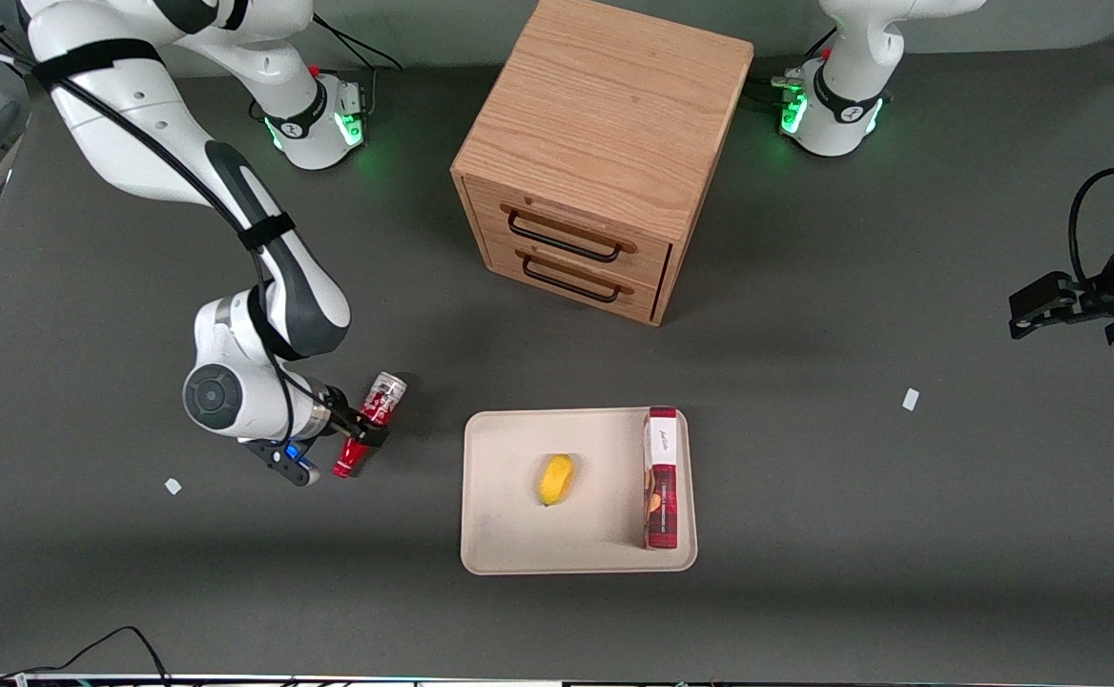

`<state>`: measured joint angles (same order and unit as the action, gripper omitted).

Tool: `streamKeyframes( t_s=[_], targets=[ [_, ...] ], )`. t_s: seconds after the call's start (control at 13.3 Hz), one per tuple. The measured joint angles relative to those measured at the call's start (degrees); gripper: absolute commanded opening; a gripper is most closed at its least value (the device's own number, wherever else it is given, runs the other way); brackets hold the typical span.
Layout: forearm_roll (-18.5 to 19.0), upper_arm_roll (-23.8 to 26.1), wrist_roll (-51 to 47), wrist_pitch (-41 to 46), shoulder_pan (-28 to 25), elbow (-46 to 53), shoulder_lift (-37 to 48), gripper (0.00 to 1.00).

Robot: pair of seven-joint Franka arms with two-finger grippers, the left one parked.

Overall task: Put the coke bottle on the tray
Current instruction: 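Lower the right gripper over the bottle and close on its body, then lift the bottle and carry it over the white tray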

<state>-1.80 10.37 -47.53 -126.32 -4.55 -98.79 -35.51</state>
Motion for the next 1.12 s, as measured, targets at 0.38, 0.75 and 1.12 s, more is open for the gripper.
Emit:
streamKeyframes(
  t_s=[0.38,0.75,1.12],
  targets=[
    [2.18,0.02,-0.74,-7.88,-0.41,-3.38,-2.45,0.0],
    [4.29,0.47,-0.99,-8.32,-0.58,-3.6,-2.27,0.0],
    [4.97,2.12,5.37,3.91,-0.57,2.07,7.55,0.0]
  ],
)
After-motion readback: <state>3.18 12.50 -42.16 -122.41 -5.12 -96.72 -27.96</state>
